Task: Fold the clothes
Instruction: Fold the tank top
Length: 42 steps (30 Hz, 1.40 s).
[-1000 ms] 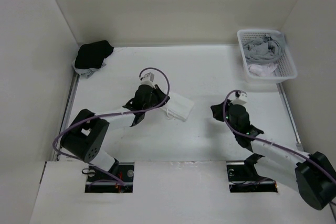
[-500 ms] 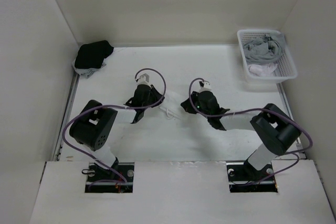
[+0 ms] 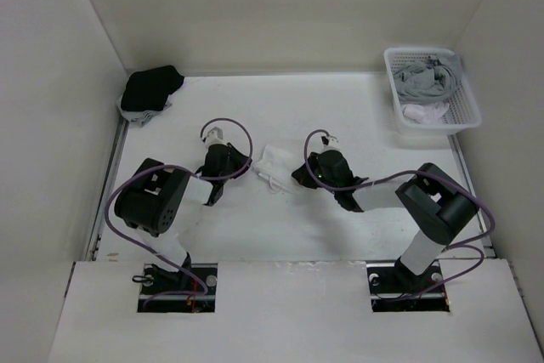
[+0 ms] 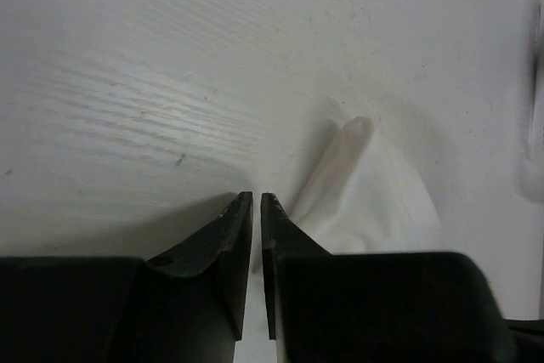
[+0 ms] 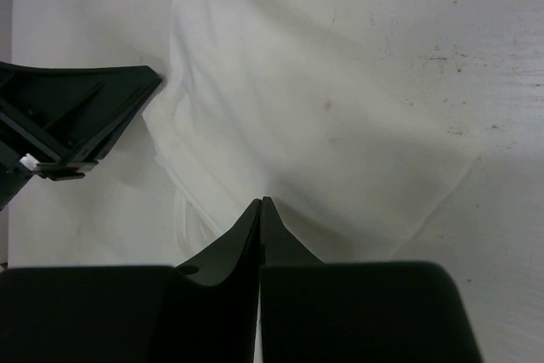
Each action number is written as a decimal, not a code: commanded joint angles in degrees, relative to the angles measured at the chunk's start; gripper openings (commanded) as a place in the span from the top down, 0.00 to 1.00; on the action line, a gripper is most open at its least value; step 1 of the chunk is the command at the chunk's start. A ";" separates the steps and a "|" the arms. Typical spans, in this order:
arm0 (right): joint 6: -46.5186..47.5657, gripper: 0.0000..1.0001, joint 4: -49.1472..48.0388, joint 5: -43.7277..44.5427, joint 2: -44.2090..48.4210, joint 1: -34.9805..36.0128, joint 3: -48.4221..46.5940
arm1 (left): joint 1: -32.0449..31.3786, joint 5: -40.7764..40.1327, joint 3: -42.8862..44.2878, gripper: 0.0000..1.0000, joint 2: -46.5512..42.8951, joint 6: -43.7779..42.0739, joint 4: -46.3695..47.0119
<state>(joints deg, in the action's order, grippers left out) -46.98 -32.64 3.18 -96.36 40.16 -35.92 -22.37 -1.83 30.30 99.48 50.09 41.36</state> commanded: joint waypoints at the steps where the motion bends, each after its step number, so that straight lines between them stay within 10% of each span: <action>1: -0.66 0.98 -3.74 0.25 0.91 0.22 0.41 | 0.36 -2.83 -2.53 0.91 -6.56 0.19 1.44; 10: -0.13 0.97 -3.22 0.69 2.05 0.22 -0.38 | -8.43 -2.84 0.63 0.91 -9.66 0.01 -0.67; 28: 2.24 0.96 0.82 2.00 12.92 -0.83 1.38 | -4.66 -1.51 -9.38 0.80 -12.97 1.51 0.91; 42: 10.24 0.49 8.92 16.67 46.69 -6.45 16.39 | 2.28 -5.65 -11.58 0.50 -38.74 -3.42 -22.02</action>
<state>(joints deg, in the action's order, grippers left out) -38.68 -25.47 14.39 -51.53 34.63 -23.33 -22.72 -6.26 19.03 62.98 48.40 26.65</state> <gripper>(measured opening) 0.496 0.494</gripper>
